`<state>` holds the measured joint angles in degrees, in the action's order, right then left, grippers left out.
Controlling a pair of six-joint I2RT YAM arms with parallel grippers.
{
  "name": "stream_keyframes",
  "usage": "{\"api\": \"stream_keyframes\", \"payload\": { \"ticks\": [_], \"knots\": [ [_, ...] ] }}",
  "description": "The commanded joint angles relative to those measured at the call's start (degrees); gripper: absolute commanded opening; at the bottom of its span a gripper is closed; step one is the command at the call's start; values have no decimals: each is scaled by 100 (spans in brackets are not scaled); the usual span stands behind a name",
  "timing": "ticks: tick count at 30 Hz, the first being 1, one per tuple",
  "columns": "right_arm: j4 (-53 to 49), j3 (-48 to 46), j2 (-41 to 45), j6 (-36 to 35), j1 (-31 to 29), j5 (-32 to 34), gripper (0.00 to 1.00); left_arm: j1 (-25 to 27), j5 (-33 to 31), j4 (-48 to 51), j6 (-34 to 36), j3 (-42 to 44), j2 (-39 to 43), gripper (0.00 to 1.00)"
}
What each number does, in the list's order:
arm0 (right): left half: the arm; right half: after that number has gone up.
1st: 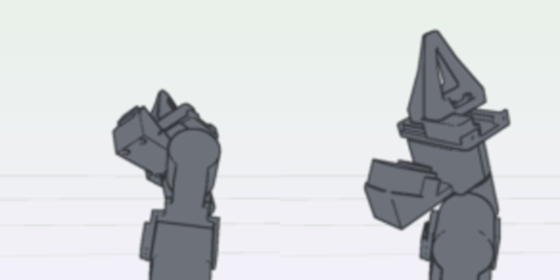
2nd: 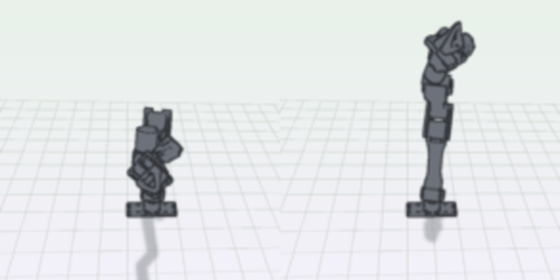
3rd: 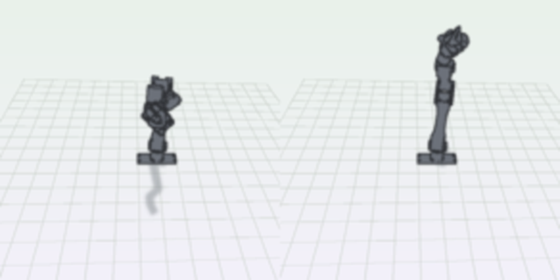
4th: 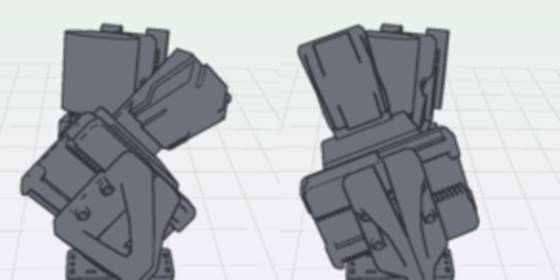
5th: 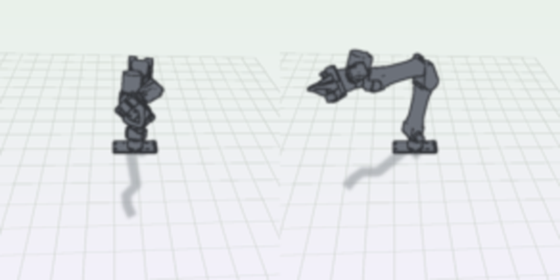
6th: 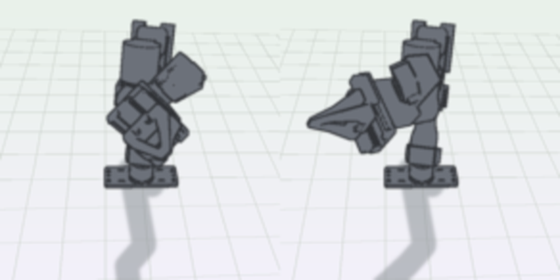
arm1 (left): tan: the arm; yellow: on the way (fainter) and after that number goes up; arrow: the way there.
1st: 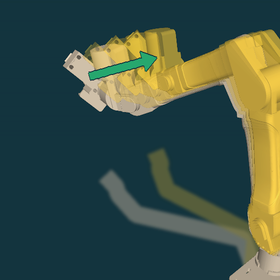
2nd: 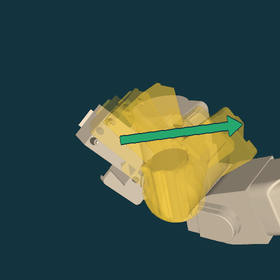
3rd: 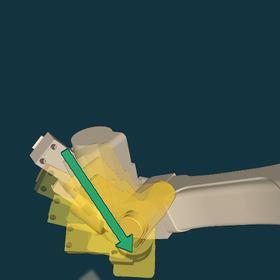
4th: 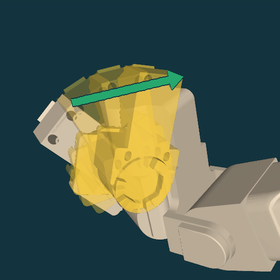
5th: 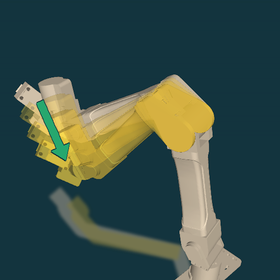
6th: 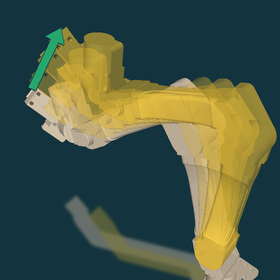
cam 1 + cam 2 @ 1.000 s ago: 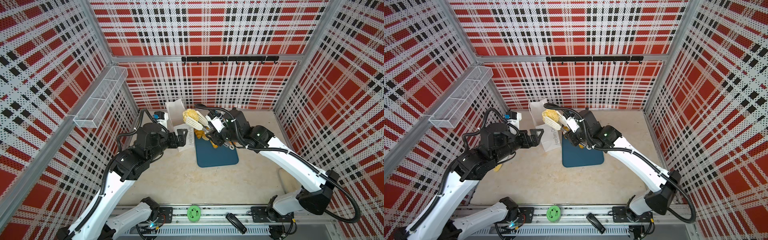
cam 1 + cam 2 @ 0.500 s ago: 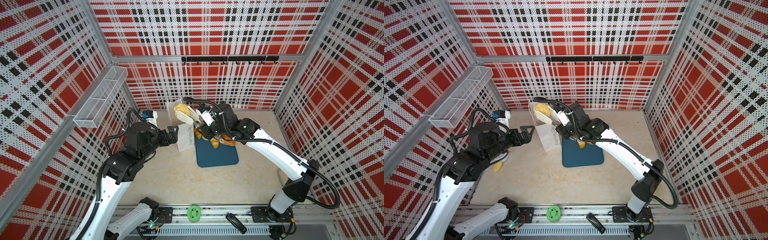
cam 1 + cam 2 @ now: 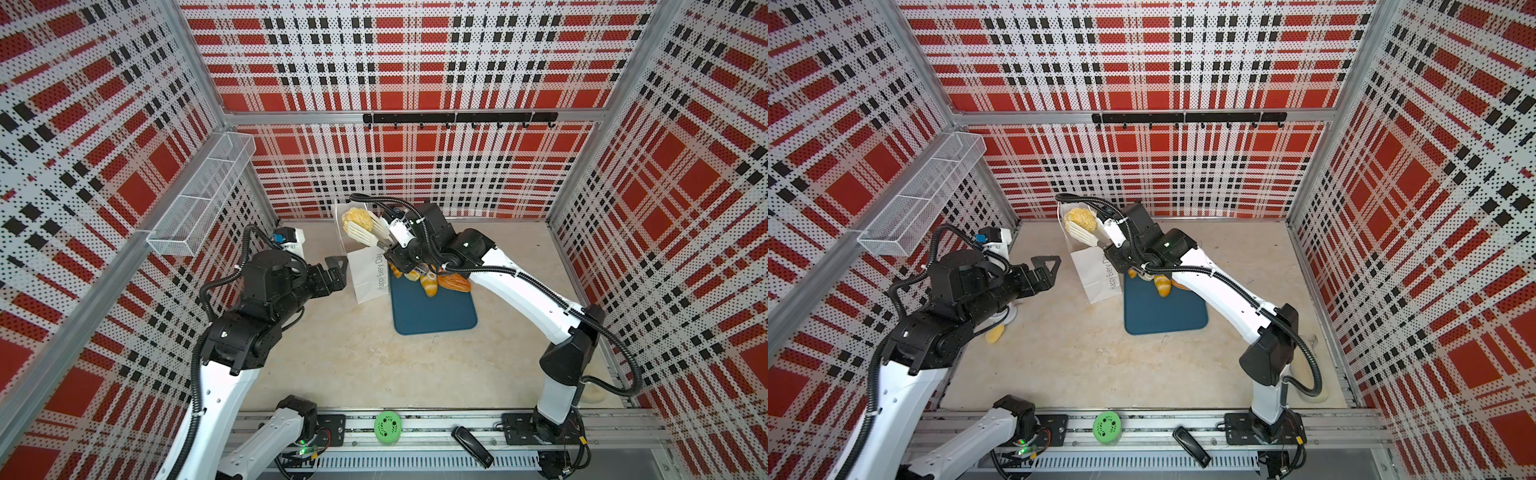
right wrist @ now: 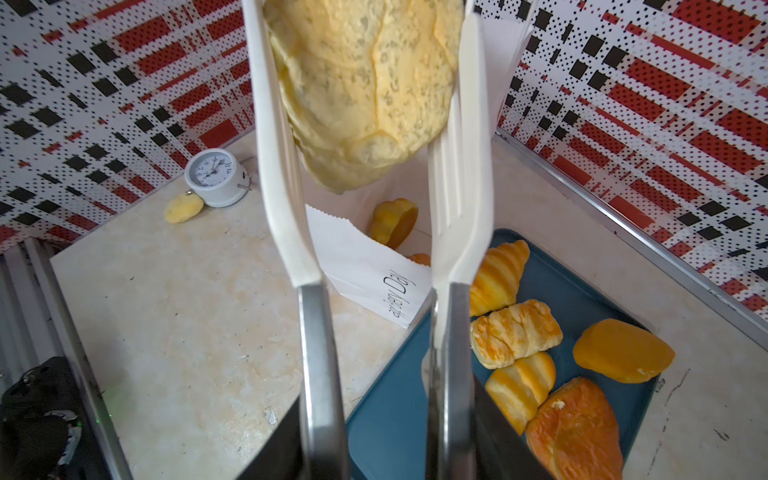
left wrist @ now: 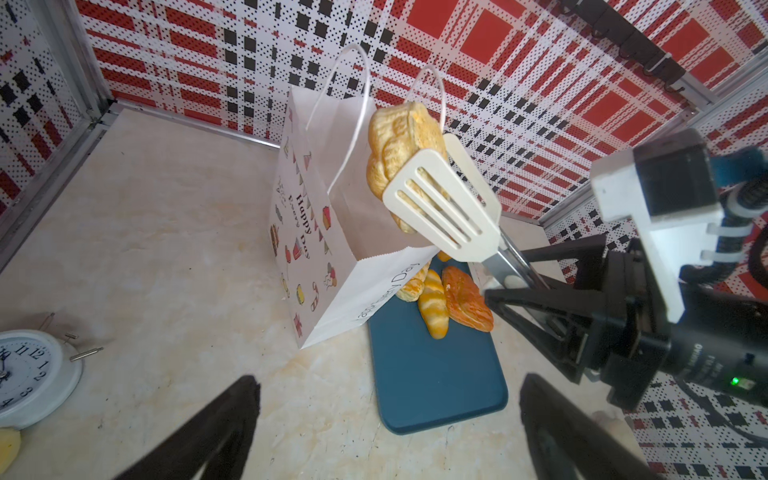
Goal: Place the fake bread into the paper bag
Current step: 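Lift the biscuit in the tongs and carry it over the bag opening, then open the tongs to drop the biscuit into the paper bag, then move the empty tongs back over the tray while the left gripper advances toward the tray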
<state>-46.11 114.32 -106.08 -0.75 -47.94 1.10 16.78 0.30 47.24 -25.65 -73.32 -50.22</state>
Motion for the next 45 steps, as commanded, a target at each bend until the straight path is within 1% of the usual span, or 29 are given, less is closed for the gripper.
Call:
{"api": "stream_keyframes", "payload": {
  "ticks": [1,5,12,18,21,27,30,32,40,45],
  "knots": [
    [93,390,-126,-187,-46,248,51,-52,101,47,-49,122,95,99],
    [-91,616,-287,-275,-84,456,53,-52,94,57,-75,201,135,99],
    [-192,709,-359,-301,-108,590,57,-65,93,74,-82,256,165,99],
    [-368,837,-427,-318,-110,687,62,-63,111,90,-93,331,218,99],
    [-423,899,-454,-318,-109,709,66,-58,100,118,-99,346,242,99],
    [-437,938,-338,-364,-158,731,67,-31,56,151,-106,342,304,99],
    [-459,863,-185,-415,-180,768,67,16,-64,153,-131,333,345,99],
    [-428,702,-3,-430,-184,777,67,319,-245,153,-136,326,363,99],
    [-122,-581,1066,-675,-158,918,68,1597,-1489,144,-223,309,324,99],
    [-152,-1419,1716,-677,10,1096,68,2291,-2085,77,-279,325,215,100]
  ]
}}
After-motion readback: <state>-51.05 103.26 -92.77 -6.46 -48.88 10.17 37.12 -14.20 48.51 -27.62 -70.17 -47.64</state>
